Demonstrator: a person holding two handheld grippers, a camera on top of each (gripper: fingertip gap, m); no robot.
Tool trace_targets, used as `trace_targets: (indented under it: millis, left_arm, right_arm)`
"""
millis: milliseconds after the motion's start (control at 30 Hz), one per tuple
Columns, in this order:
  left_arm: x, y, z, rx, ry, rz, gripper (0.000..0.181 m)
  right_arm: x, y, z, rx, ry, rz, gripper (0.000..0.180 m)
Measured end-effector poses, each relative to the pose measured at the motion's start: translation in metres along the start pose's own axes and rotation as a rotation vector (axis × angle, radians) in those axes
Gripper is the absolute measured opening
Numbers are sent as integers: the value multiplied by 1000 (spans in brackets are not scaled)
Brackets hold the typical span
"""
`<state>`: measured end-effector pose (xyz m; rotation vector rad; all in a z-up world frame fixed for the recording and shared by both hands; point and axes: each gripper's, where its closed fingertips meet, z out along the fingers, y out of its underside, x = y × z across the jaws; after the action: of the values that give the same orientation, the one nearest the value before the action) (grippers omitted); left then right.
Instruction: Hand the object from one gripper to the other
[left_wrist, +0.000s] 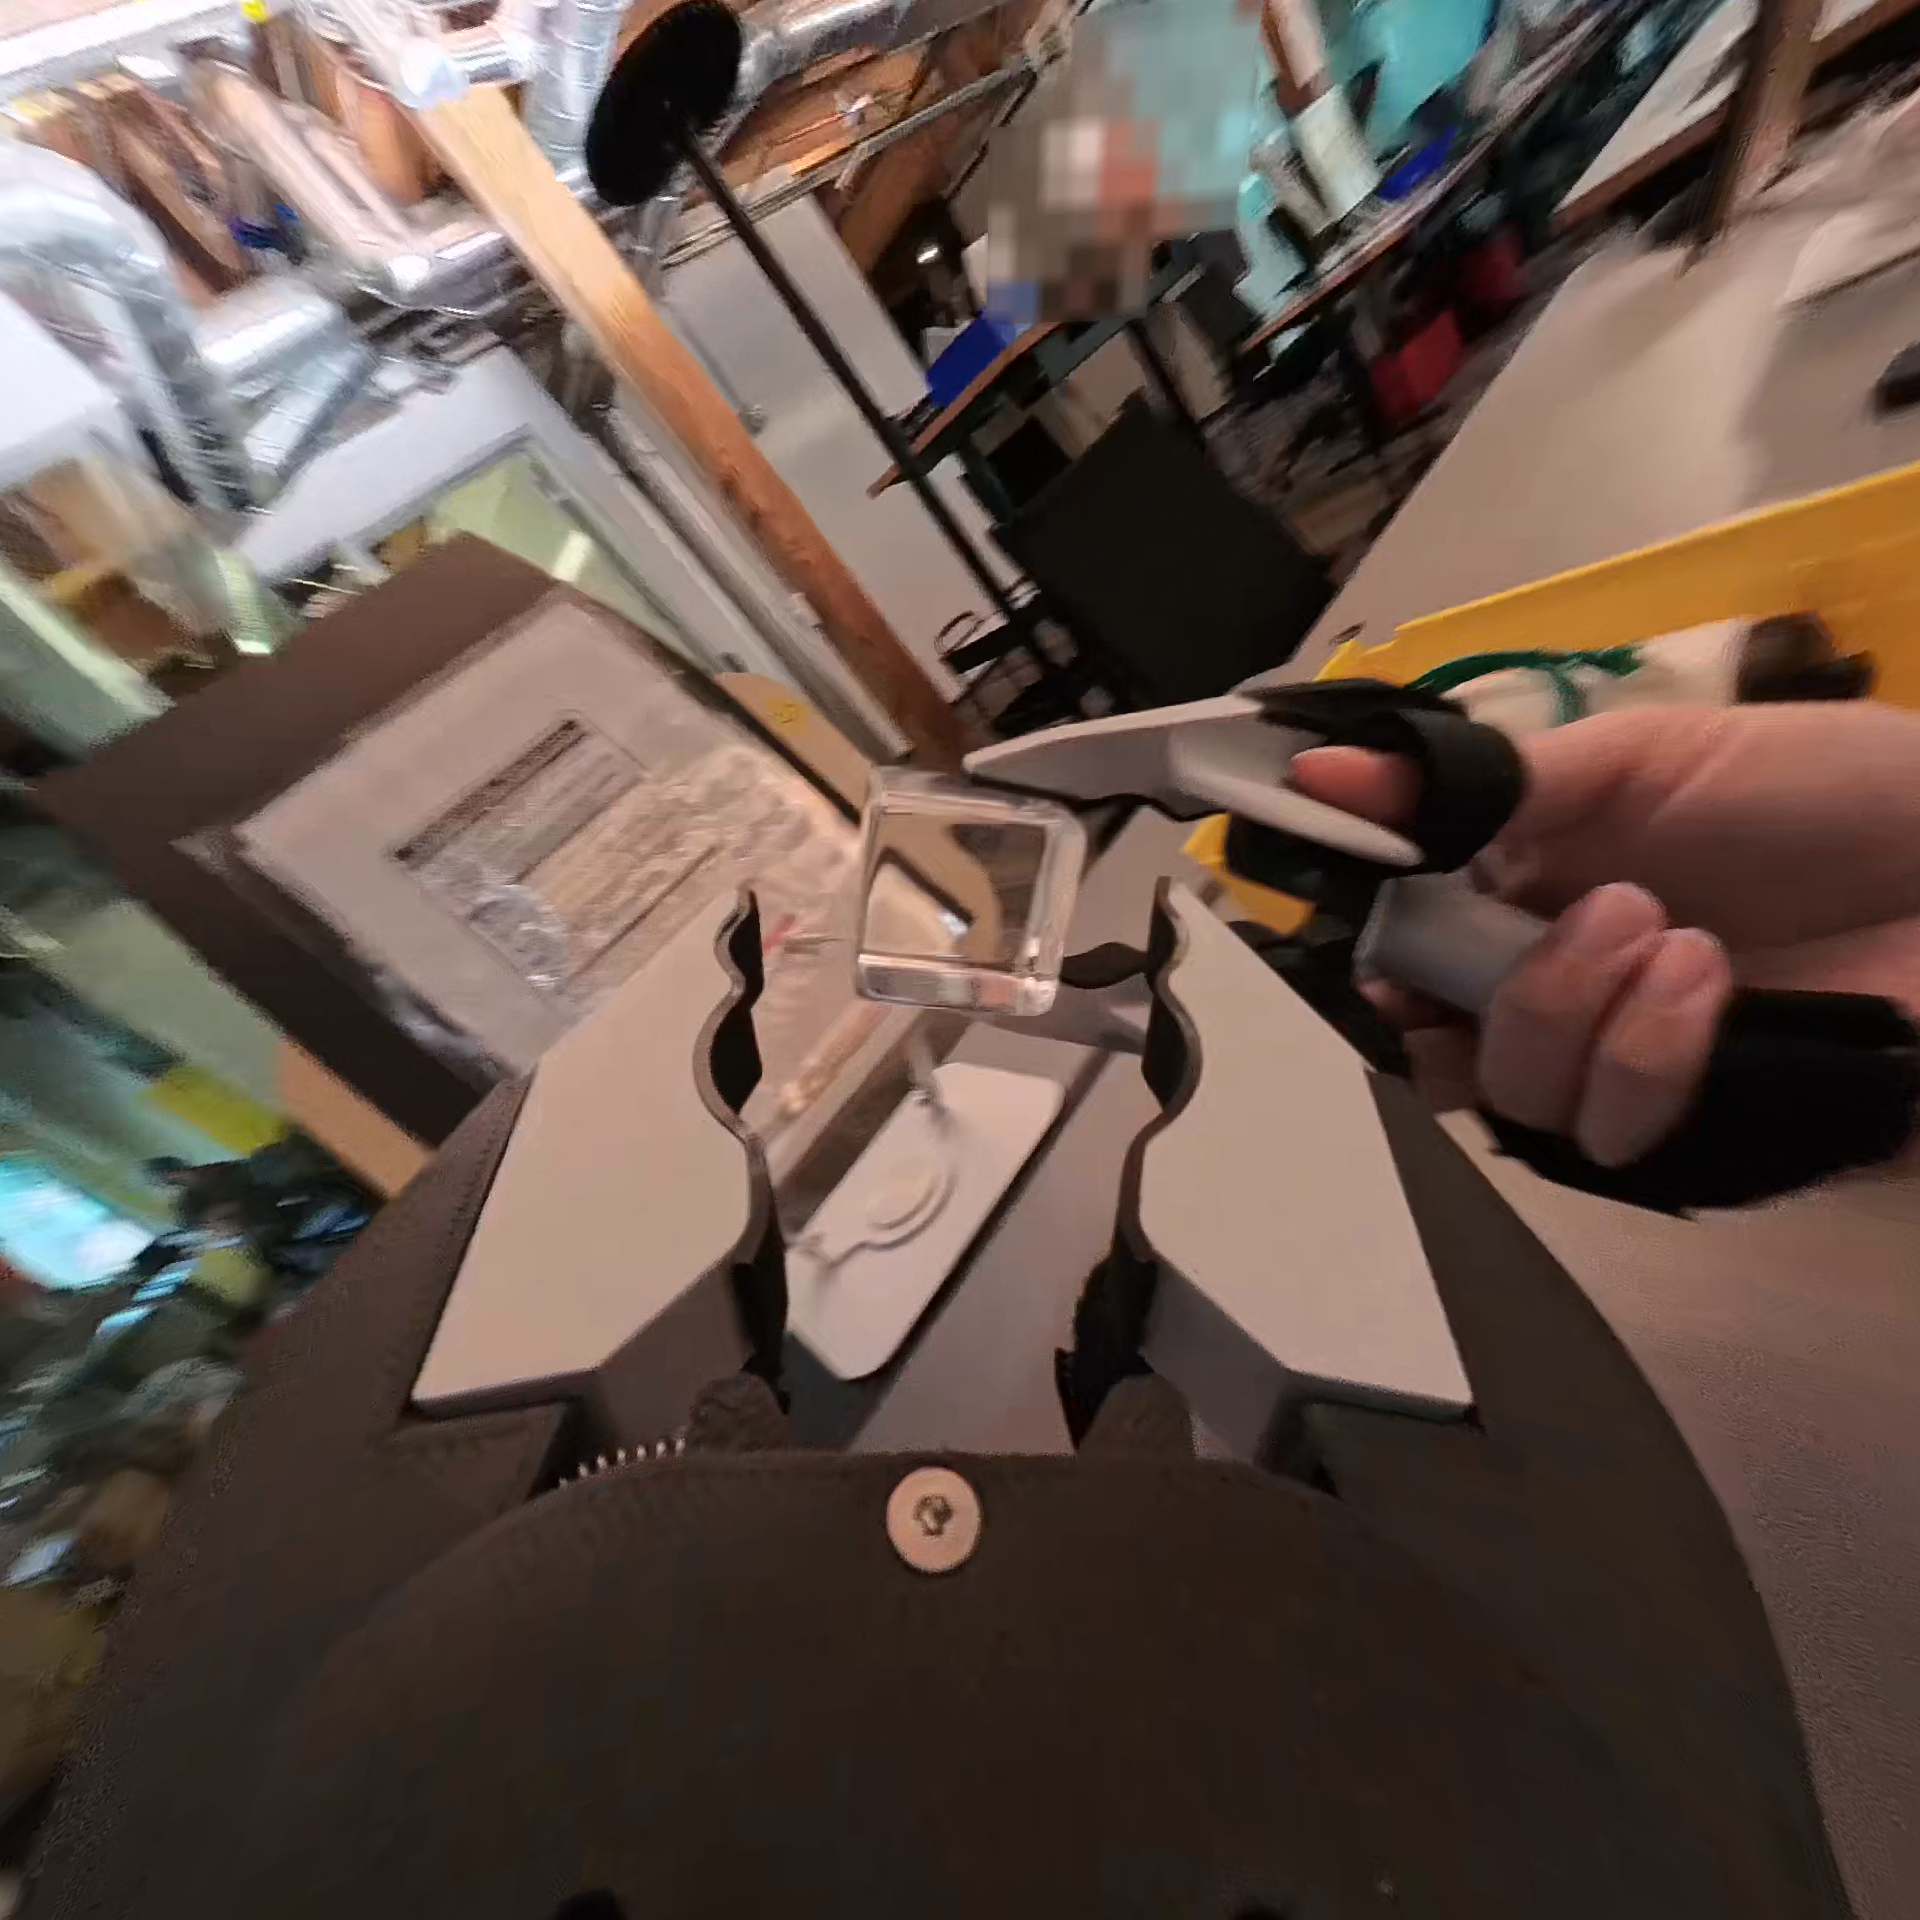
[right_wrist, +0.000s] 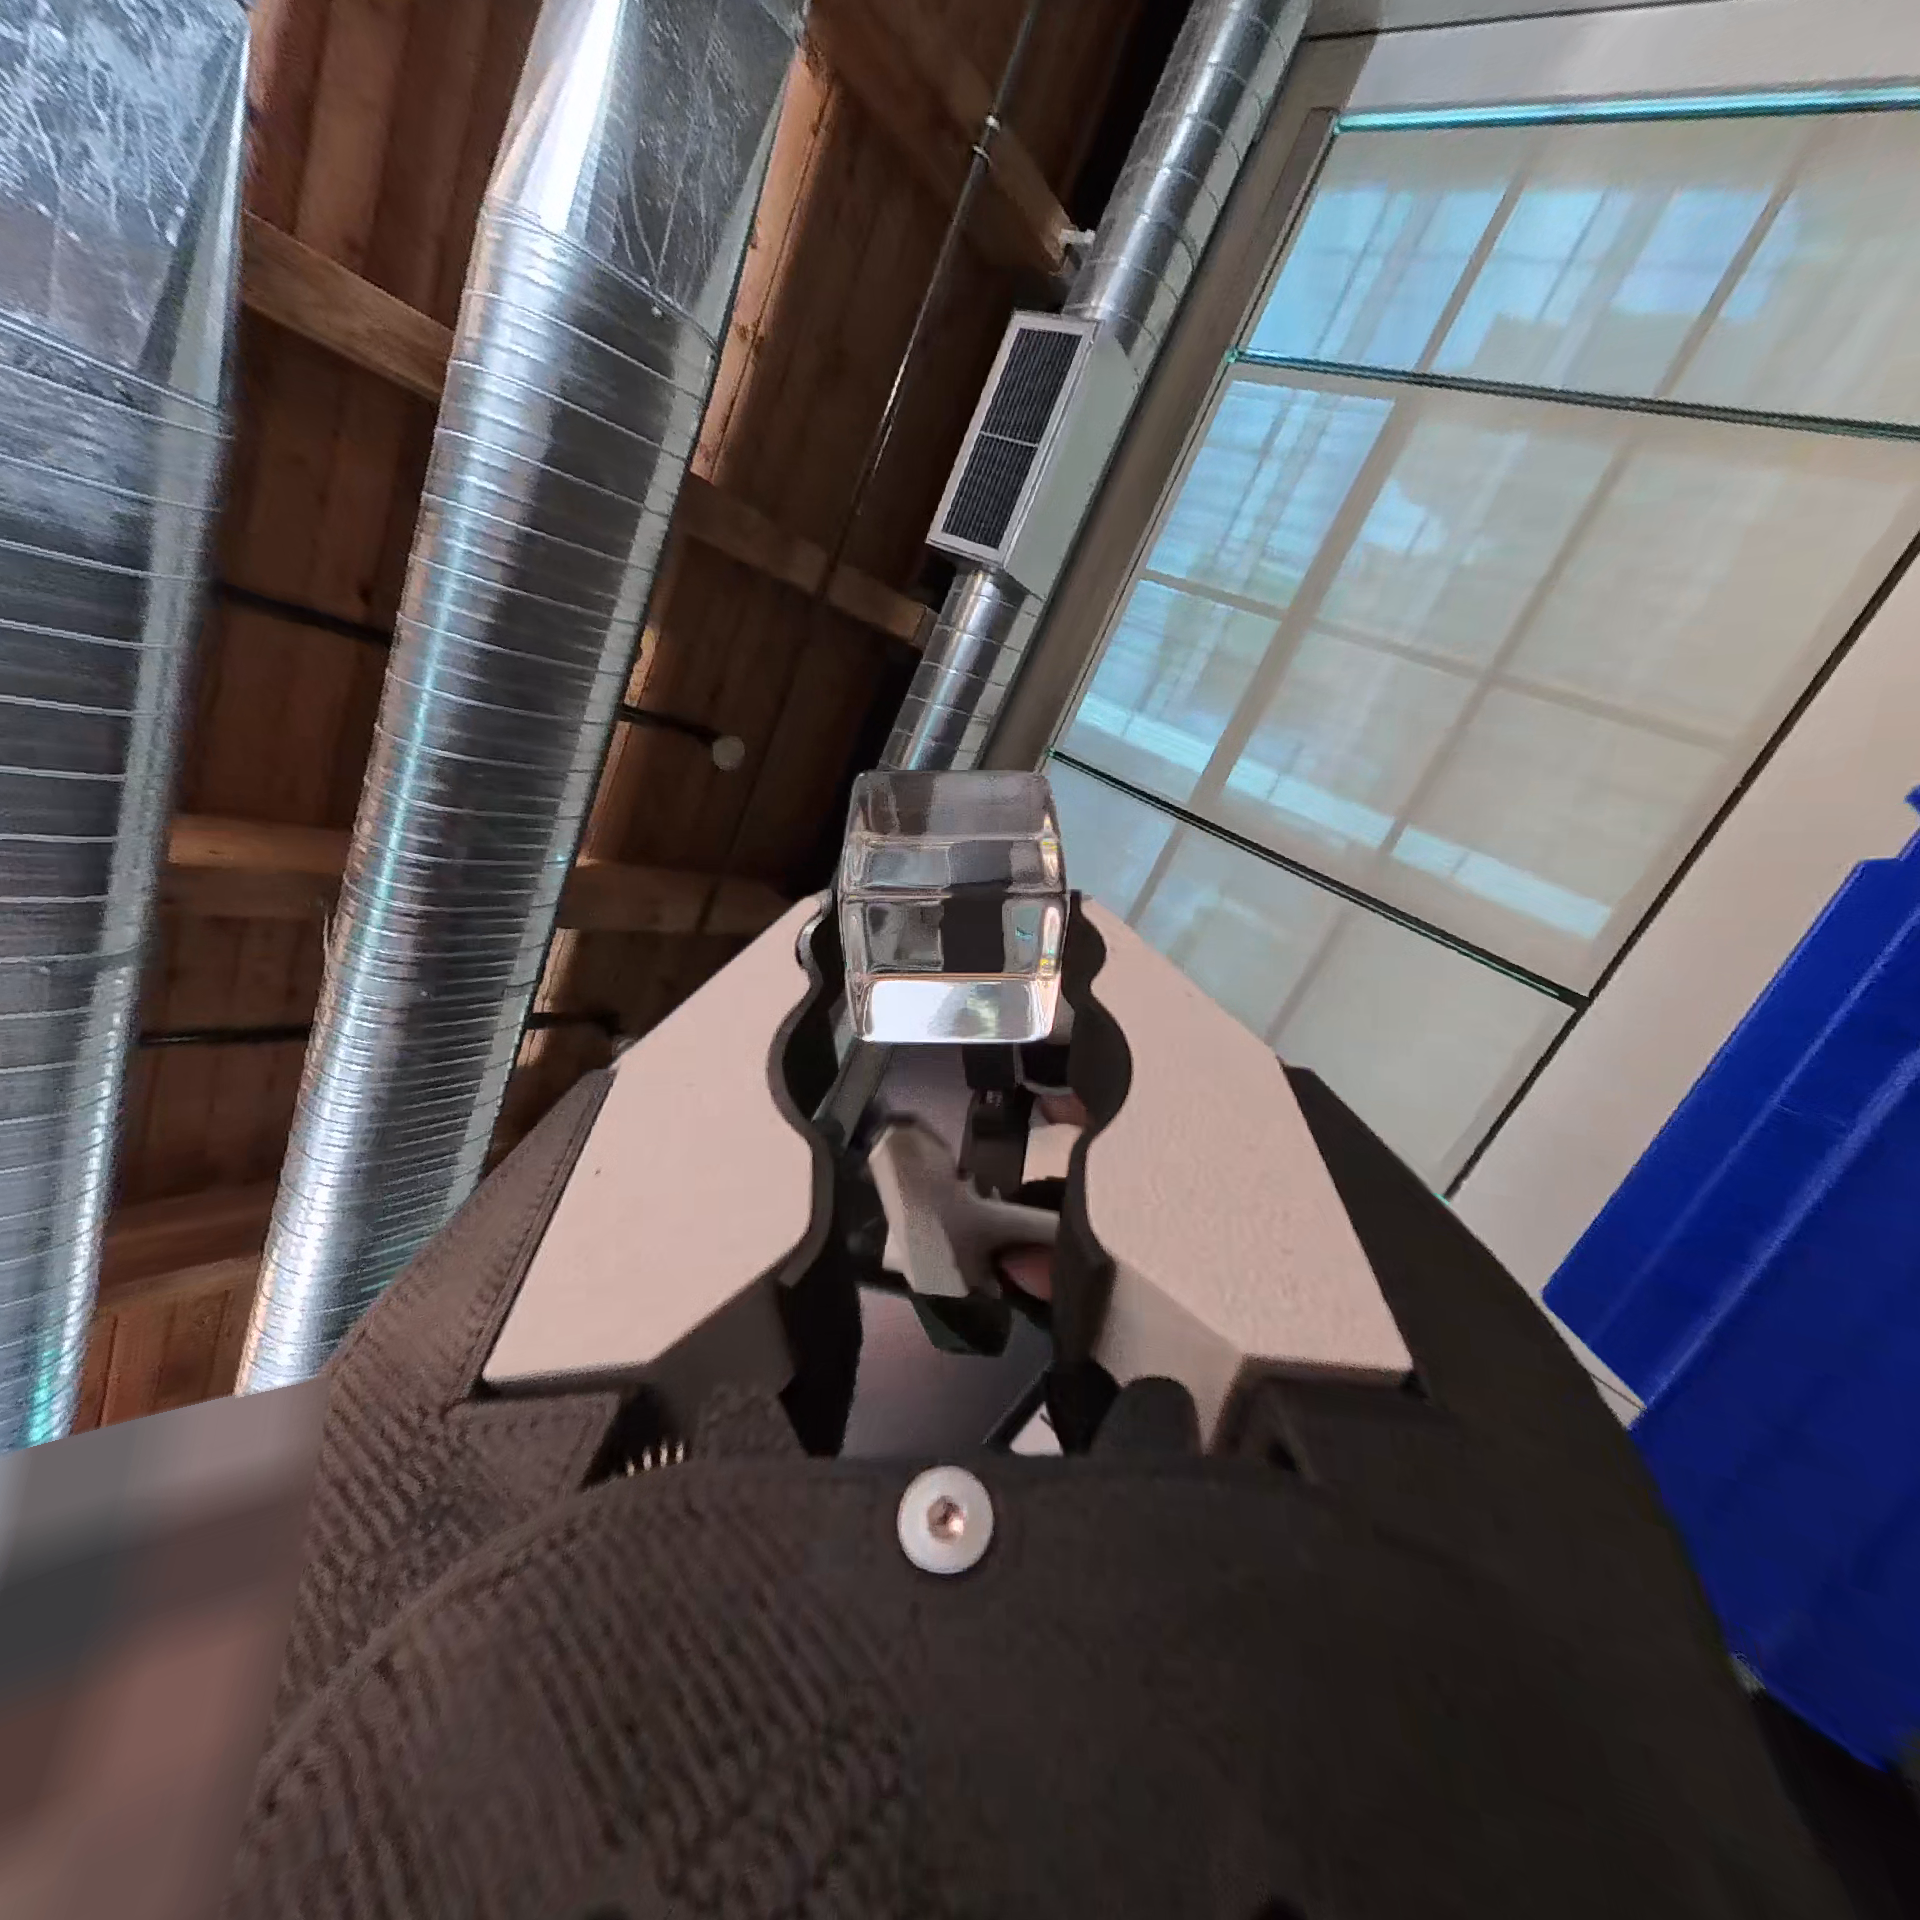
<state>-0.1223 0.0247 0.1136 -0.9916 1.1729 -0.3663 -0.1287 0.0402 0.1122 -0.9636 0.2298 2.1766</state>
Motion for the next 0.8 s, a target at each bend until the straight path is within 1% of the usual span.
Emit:
trace_targets:
  millis: [67, 133, 233, 433, 467, 500, 533, 633, 733, 800]
  left_arm:
    - [-4, 2, 1, -28, -75, 90, 65]
    - [-4, 4, 1, -50, -105, 149, 60]
    - [-2, 2, 0, -47, -118, 187, 42]
    - [-4, -9, -7, -4, -132, 213, 42]
    - [-5, -11, -8, 2, -131, 210, 42]
    - [-7, -13, -10, 7, -130, 198, 42]
    - [-9, -16, -13, 16, -129, 172, 42]
    - [-22, -24, -22, 66, -92, 9, 42]
    - [-34, -33, -35, 149, 11, -259, 42]
    - [-37, -36, -41, 190, 147, -487, 42]
  right_arm:
    - [-2, 4, 2, 12, -11, 1, 40]
    - [-2, 10, 4, -1, -1, -18, 40]
    - [-4, 18, 7, -33, 16, -97, 40]
    - [-14, 26, 13, -81, 29, -264, 41]
    - [-16, 26, 14, -89, 37, -314, 46]
    - [-19, 25, 15, -89, 50, -384, 57]
    - [-23, 21, 15, -85, 60, -464, 64]
    - [-48, 12, 13, -88, 50, -742, 68]
    - [-75, 12, 12, -131, 49, -1068, 68]
    - [-86, 19, 12, -195, 67, -1310, 67]
